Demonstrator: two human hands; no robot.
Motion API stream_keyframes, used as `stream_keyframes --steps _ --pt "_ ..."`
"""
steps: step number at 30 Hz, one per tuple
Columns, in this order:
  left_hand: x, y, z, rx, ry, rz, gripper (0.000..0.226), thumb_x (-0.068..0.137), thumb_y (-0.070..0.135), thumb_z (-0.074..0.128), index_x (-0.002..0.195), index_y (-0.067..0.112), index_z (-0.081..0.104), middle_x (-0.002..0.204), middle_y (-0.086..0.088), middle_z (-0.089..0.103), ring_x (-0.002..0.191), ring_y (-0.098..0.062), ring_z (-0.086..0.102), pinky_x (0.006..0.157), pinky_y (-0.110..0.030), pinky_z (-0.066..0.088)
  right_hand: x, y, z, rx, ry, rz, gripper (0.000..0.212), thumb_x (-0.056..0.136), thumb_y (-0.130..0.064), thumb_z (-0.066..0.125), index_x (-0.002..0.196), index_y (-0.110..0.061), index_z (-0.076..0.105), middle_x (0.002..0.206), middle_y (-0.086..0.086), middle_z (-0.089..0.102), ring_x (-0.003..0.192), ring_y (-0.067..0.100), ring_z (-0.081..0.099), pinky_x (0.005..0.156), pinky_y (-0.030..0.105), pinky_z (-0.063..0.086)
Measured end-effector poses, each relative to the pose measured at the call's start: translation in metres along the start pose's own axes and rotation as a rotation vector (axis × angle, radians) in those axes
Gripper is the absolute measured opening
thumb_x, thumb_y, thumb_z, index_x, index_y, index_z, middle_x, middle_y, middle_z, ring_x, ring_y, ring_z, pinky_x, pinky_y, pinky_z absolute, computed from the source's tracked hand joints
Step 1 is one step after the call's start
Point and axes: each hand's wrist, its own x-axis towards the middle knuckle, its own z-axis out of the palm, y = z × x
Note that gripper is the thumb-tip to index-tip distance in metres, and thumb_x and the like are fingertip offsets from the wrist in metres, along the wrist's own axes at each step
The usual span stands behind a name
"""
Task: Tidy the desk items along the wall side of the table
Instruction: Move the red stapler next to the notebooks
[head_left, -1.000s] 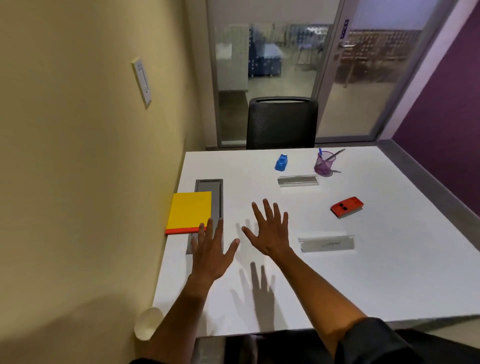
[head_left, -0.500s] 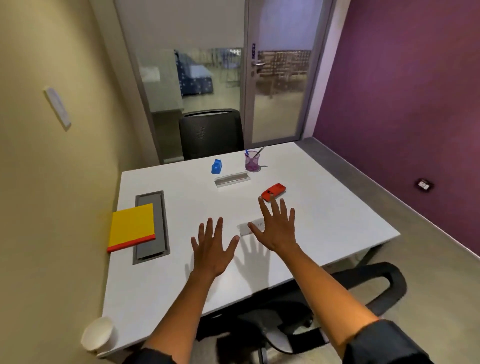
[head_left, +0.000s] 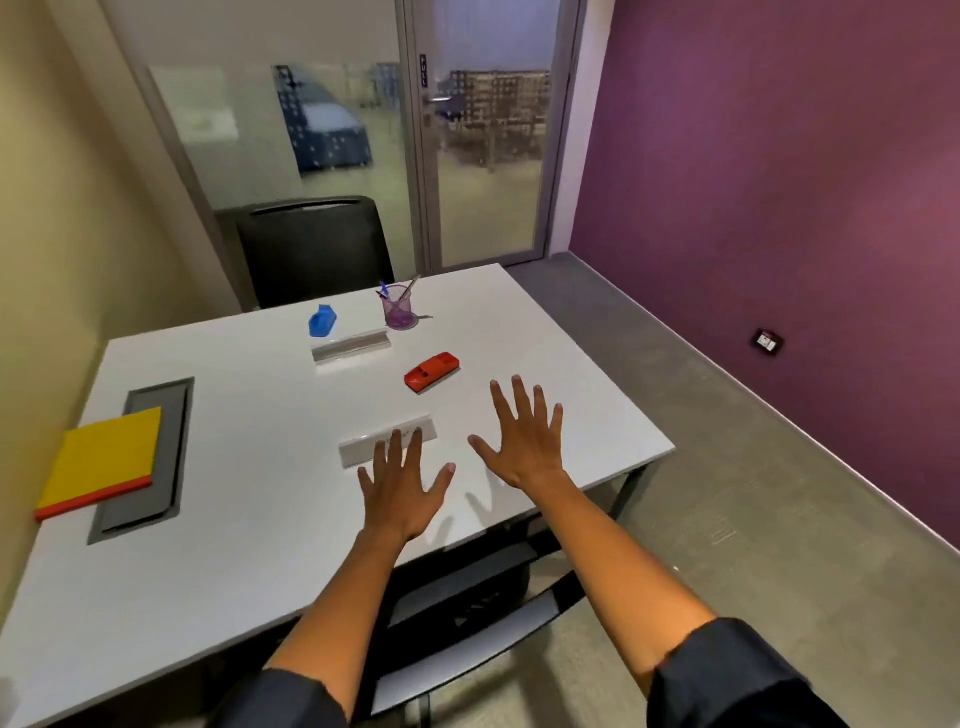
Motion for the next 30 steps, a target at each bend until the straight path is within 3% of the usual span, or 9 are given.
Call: stream_keyframes --steps 12,30 --pt "0.027 0.099 0.063 0.050 0.006 -0.105 0.080 0.088 0.075 0.023 0.154 0.033 0.003 0.164 -0.001 -0.005 0.151 -0.026 -0.008 0.119 -0.060 0.001 0.038 0.124 0.004 0.025 -0.050 -0.105 0.088 0.089 -0.074 0.031 0.154 -0.033 -0.012 0.164 0.004 -0.017 0.151 0.035 -0.010 0.119 0.059 0.000" --pt "0.173 0.095 0.091 0.004 0.081 -0.345 0.083 0.086 0.077 0.021 0.154 0.033 0.005 0.164 -0.002 -0.003 0.151 -0.028 -0.006 0.117 -0.060 0.001 0.202 0.118 0.070 -0.004 -0.185 -0.335 0.092 0.087 -0.076 0.033 0.154 -0.031 -0.011 0.165 0.003 -0.012 0.152 0.033 -0.004 0.119 0.058 0.004"
